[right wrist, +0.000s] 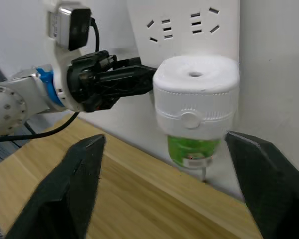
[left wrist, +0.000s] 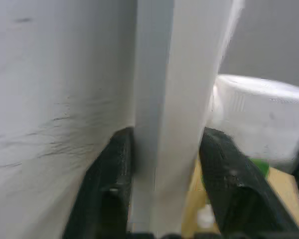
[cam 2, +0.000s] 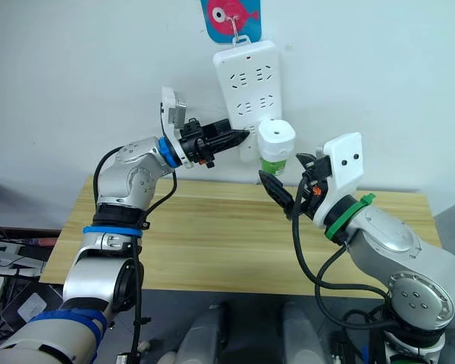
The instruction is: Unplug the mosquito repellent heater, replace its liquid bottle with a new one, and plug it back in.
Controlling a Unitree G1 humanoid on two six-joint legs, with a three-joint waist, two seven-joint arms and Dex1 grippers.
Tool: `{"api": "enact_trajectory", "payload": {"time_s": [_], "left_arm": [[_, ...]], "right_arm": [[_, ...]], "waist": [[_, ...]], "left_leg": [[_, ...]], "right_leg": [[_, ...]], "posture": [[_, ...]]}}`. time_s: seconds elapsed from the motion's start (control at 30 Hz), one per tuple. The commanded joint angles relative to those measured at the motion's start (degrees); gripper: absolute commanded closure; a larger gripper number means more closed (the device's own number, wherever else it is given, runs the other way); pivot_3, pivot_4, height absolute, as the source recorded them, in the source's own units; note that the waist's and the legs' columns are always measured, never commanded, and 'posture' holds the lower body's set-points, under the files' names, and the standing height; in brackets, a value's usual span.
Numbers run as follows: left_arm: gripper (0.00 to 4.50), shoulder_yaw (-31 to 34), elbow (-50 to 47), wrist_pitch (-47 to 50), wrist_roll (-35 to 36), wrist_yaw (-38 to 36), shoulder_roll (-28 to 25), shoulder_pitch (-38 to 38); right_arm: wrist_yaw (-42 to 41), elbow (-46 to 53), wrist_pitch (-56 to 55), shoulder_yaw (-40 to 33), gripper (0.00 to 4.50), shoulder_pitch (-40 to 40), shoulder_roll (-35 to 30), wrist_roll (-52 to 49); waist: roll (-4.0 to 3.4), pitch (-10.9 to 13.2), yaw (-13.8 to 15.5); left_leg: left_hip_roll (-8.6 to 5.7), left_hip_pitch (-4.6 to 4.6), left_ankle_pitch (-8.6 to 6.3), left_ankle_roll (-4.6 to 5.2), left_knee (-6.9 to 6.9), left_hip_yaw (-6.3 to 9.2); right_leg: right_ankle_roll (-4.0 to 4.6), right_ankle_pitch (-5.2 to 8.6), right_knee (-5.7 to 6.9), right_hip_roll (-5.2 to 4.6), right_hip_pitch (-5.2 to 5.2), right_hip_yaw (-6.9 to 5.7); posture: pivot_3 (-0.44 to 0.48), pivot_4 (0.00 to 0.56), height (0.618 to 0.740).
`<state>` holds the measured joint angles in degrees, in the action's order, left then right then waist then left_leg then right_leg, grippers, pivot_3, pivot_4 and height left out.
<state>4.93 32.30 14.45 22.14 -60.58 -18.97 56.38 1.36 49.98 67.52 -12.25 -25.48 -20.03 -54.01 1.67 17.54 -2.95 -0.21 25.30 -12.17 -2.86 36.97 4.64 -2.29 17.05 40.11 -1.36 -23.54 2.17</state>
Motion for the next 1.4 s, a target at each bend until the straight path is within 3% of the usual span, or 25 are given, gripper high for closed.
{"api": "enact_trajectory", "payload": {"time_s": [0.03,0.17,0.3,0.47,0.67,0.83,1.4], "left_arm": [[1.32,1.51,0.14,-1.1,0.22,0.28,-1.8,1.45],[0.11,2.88,-1.53,1.64,1.46,-0.55,-5.88,1.21],[0.0,3.71,-5.61,5.47,2.61,-2.98,-11.55,-0.56],[0.0,4.13,-11.54,8.02,4.13,-5.85,-17.39,-4.29],[0.0,0.27,-29.18,11.21,4.96,-10.64,-23.13,-15.34],[0.0,-0.05,-38.39,11.75,6.05,-7.92,-22.7,-20.88],[0.0,-0.05,-39.27,14.71,8.66,-3.46,-21.67,-18.51]], "right_arm": [[-0.49,0.85,-3.7,1.36,1.67,0.68,-0.05,0.55],[-1.44,-0.98,-6.8,4.89,3.08,0.8,0.44,2.76],[-3.6,-3.3,-10.11,8.68,4.44,0.47,0.74,5.13],[-7.82,-7.74,-15.12,13.54,4.44,0.97,0.89,9.57],[-10.96,-13.98,-19.83,19.31,4.44,-0.61,2.45,16.08],[-11.2,-17.44,-22.33,20.32,4.44,-2.85,4.78,19.7],[-10.98,-20.96,-24.55,19.53,4.44,-4.86,9.3,25.66]], "waist": [[0.0,0.0,-0.17],[0.0,-0.01,-0.25],[0.0,-0.01,-0.39],[0.02,-0.04,0.0],[0.06,-0.09,1.05],[0.09,-0.1,1.38],[0.11,-0.12,1.36]], "left_leg": [[0.0,0.0,0.0,-0.01,-0.01,0.01],[0.02,0.0,0.07,-0.12,-0.03,0.03],[0.06,-0.03,0.09,-0.16,-0.02,0.01],[0.11,-0.2,0.09,-0.17,-0.07,0.06],[0.12,-0.2,0.1,-0.19,-0.05,0.05],[0.14,-0.21,0.12,-0.22,-0.04,0.08],[0.12,-0.28,0.07,-0.13,-0.03,0.0]], "right_leg": [[0.0,0.0,0.0,0.01,0.0,-0.01],[0.0,0.0,0.02,0.03,-0.03,-0.04],[0.0,0.0,0.13,0.07,-0.07,0.01],[0.0,0.0,0.43,0.08,-0.08,-0.03],[0.0,0.0,0.35,0.05,-0.08,0.04],[0.01,0.01,0.35,0.05,-0.07,0.08],[0.01,0.01,0.52,0.06,-0.08,0.07]], "posture": [[-0.014,0.23,0.74],[0.008,0.228,0.74],[0.039,0.23,0.74],[0.083,0.235,0.74],[0.111,0.235,0.74],[0.116,0.238,0.74],[0.111,0.243,0.74]]}}
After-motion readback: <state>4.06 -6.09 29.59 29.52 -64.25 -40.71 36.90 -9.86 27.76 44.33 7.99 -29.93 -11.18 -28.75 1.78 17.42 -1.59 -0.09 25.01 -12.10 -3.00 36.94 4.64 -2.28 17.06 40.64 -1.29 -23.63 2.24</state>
